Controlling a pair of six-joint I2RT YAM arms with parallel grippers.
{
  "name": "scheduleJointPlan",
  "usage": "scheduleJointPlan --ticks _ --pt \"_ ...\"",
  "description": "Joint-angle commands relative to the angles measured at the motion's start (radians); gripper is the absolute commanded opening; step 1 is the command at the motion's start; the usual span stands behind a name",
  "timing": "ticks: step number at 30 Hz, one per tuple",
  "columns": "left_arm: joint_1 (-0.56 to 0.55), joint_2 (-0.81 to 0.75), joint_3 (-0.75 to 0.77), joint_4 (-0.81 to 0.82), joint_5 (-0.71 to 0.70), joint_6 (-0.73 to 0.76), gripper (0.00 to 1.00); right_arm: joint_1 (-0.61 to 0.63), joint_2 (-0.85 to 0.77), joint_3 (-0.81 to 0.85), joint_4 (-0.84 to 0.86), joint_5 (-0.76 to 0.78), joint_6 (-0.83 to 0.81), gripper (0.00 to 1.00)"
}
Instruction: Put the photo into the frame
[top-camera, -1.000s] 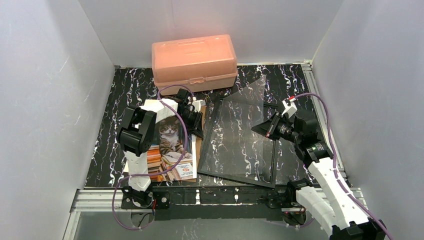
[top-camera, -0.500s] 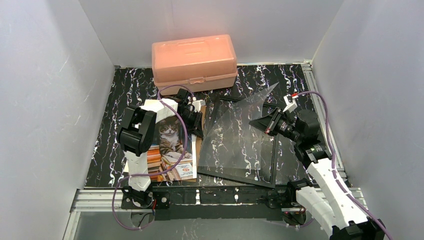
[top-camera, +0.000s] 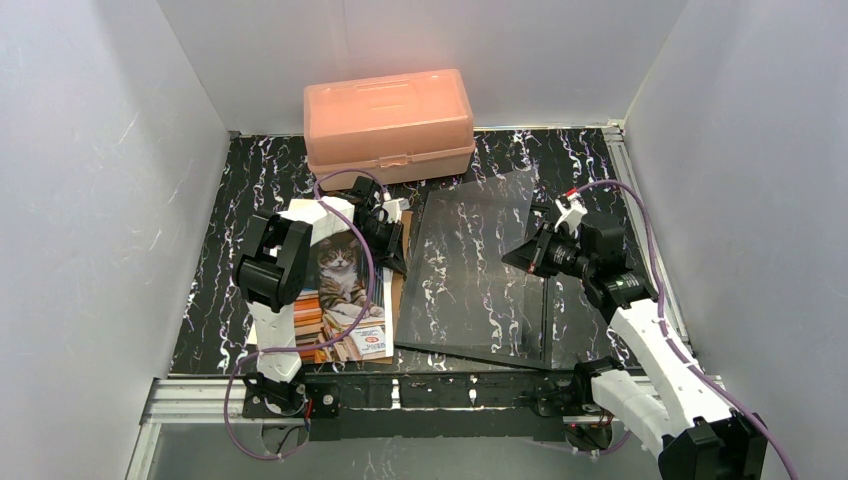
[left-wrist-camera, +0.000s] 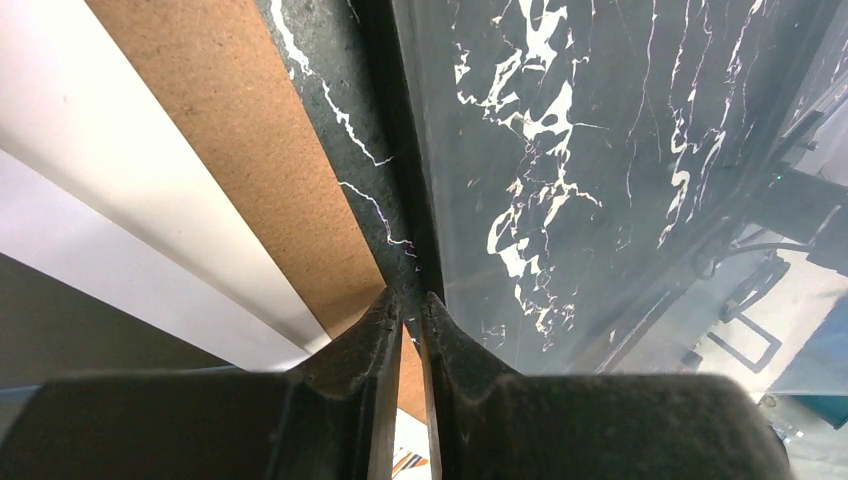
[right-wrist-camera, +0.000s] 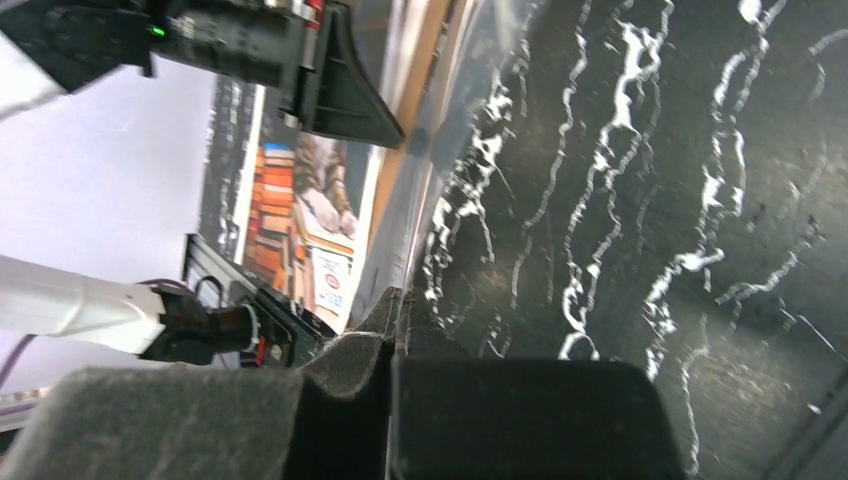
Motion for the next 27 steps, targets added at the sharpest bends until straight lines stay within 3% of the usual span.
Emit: scheduleJointPlan --ticks 1,12,27 --pt "0.005 -0.007 0.024 -0.023 0.021 0.007 0.11 0.0 0.029 0.078 -0.197 0.049 -0.169 0.01" --pt "0.005 0.0 0.032 -0.031 0.021 0.01 0.11 0.0 0.023 0.107 -0.272 0.138 -0.221 0.01" --pt "0.004 0.0 0.031 -0.035 0.024 0.011 0.11 0.001 0.03 0.052 -0.178 0.211 -0.174 0.01"
